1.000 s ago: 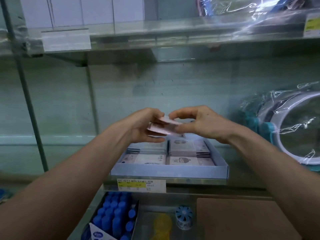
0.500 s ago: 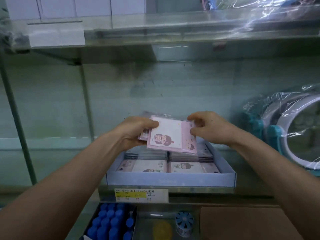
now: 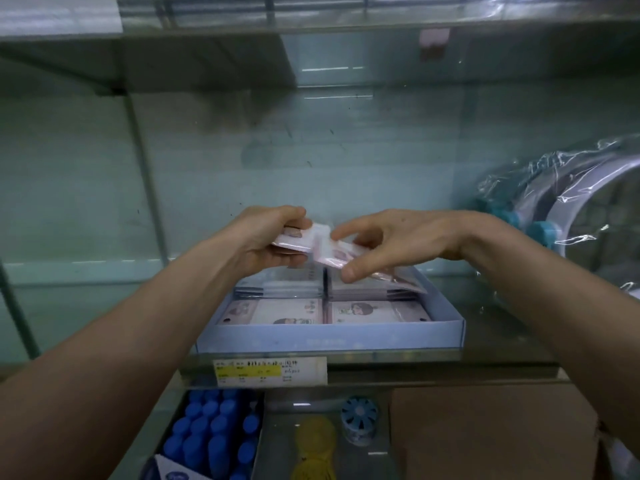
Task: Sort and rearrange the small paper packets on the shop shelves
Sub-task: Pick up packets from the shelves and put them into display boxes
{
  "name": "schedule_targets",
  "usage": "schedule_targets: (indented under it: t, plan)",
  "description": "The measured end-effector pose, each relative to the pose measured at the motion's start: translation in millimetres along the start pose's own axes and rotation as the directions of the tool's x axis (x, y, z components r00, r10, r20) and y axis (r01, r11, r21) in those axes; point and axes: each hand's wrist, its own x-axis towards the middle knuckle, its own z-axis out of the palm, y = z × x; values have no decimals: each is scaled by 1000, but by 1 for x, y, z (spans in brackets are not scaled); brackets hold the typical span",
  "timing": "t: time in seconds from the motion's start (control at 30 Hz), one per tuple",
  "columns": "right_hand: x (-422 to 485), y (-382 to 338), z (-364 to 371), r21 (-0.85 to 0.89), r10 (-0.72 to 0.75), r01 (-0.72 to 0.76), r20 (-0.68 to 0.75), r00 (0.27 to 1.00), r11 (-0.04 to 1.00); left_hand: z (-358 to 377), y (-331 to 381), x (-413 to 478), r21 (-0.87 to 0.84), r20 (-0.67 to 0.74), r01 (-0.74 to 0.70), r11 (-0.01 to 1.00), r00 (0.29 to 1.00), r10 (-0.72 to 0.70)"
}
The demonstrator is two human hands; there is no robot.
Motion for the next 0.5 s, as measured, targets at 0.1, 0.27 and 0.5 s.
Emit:
schedule_targets:
  t: [0.1,0.27,0.5]
  plan:
    - [-8,6,0,125,21,-31,83,996,992,-8,-1,-1,17,-48,-12,1000,999,13]
    - [-12,12,1,189,55,-89,181,982,978,-15,-1,-6,-9,-79,-37,999,996,36]
    - [-4,2,17,-99,203,-182,287,936,978,-19,3,-13,-45,-82,-24,999,996,21]
